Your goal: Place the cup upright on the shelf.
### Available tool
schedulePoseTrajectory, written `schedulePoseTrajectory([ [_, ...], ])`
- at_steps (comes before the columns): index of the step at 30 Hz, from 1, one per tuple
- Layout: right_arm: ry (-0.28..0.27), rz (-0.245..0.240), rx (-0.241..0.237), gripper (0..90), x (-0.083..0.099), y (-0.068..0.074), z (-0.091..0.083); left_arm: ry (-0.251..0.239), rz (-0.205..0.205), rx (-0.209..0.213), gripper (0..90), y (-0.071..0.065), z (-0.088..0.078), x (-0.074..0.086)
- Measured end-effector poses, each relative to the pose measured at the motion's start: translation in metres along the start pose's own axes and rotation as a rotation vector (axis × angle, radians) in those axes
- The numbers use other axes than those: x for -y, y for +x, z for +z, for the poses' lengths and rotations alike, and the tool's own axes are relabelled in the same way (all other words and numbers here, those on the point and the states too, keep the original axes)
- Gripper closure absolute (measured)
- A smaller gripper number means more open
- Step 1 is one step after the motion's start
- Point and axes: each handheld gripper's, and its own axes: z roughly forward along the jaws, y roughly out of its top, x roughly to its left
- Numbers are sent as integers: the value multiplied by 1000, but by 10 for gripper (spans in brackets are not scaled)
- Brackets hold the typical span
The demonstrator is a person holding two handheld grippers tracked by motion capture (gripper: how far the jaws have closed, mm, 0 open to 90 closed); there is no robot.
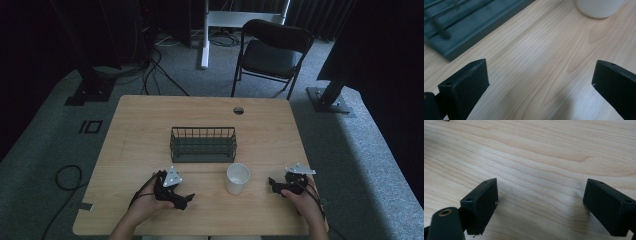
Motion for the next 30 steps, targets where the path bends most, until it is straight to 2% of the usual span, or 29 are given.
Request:
schedulePoseTrajectory([
  [6, 0, 0, 0, 124, 0, 0, 0, -21, 34, 41, 11, -12, 8, -13],
  [12, 0, 1, 0, 124, 0, 0, 0, -41, 65, 53, 11, -21, 16, -24],
  [20, 0, 0, 0, 124, 0, 0, 0, -80, 90, 83, 11, -36, 26, -42],
  [30, -1, 2, -1, 124, 0, 0, 0, -89, 118, 119, 11, -49, 43, -56],
])
